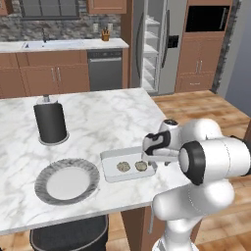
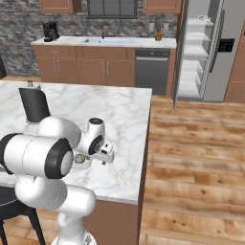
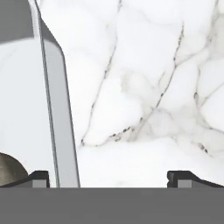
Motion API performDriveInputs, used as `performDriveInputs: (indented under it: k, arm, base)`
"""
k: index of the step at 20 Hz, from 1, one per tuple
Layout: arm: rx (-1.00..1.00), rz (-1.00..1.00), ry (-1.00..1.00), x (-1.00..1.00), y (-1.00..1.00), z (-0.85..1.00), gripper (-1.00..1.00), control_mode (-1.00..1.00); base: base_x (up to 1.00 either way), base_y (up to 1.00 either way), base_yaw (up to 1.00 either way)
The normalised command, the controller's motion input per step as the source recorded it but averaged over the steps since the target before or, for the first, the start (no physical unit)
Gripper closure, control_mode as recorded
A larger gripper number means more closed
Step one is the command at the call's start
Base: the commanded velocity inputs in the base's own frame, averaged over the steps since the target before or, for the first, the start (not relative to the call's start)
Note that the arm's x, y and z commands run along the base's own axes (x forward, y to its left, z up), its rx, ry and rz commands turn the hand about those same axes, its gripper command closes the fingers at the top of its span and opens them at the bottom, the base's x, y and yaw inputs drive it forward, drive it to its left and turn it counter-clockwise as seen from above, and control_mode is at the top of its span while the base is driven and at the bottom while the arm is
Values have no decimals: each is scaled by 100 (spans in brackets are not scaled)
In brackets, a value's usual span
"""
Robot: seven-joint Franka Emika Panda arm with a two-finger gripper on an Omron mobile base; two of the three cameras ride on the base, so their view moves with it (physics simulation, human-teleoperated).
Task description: Place two dumplings into each of the tupperware containers and then place the containers in the fridge.
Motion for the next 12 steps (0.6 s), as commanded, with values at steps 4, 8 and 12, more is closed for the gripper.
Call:
performDriveInputs:
  k: [4, 8, 12]
  arm:
    - [0, 0, 8, 18, 0, -26, -100, -100]
    - [0, 0, 2, 7, 0, -21, -100, -100]
    - [0, 0, 4, 0, 0, -1, 100, -100]
  base:
    - [0, 0, 0]
    - [0, 0, 0]
    - [0, 0, 0]
